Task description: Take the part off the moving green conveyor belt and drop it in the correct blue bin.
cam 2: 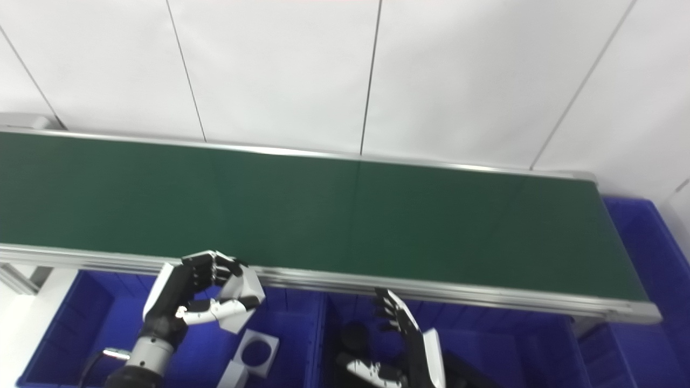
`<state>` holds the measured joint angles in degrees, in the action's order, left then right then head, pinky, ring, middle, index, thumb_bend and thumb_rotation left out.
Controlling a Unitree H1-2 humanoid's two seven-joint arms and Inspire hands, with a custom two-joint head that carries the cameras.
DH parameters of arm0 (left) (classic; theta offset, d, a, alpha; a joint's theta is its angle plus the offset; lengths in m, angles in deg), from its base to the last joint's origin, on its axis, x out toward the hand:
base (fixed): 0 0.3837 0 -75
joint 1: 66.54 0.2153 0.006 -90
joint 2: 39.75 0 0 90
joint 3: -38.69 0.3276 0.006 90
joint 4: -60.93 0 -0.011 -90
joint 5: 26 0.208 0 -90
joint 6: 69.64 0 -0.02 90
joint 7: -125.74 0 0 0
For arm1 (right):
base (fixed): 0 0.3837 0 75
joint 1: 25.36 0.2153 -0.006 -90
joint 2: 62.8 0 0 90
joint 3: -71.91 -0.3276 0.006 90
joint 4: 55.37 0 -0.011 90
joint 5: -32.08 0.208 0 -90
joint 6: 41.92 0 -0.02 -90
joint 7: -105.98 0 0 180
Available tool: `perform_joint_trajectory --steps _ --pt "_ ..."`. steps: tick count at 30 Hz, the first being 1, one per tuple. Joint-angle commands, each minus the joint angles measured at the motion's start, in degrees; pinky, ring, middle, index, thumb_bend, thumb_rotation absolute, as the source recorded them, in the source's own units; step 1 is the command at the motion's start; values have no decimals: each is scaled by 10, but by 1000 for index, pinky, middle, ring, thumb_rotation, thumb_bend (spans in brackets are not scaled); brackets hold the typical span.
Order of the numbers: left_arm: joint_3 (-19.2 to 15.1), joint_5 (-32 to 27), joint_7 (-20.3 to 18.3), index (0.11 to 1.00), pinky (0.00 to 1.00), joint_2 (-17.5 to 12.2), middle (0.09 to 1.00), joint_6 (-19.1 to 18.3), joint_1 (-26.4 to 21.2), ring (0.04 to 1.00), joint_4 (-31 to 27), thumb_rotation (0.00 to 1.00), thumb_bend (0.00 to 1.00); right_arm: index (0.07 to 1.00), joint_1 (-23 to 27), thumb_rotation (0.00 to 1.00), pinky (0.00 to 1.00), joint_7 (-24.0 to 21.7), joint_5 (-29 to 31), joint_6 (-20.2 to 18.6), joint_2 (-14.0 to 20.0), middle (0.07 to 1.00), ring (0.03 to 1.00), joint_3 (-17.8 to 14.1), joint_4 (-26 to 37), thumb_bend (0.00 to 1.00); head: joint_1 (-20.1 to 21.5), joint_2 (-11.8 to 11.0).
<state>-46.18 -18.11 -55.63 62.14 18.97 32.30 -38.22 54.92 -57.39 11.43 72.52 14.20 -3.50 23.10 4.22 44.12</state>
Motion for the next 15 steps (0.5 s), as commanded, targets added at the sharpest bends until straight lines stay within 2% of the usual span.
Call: perform_joint_trajectory --steps 1,4,15 --pt "0 4 -1 439 498 -4 485 9 -5 484 -5 0 476 814 -2 0 610 2 -2 -3 -14 761 706 -9 21 620 0 6" --pt "5 16 -2 442 512 -9 476 8 -6 483 2 0 475 812 -6 0 619 -2 -3 -6 -21 759 712 -17 27 612 1 11" --pt "2 59 27 459 420 1 483 6 -15 465 58 0 478 810 -12 0 610 -19 -2 -16 -31 757 711 -28 43 607 -4 30"
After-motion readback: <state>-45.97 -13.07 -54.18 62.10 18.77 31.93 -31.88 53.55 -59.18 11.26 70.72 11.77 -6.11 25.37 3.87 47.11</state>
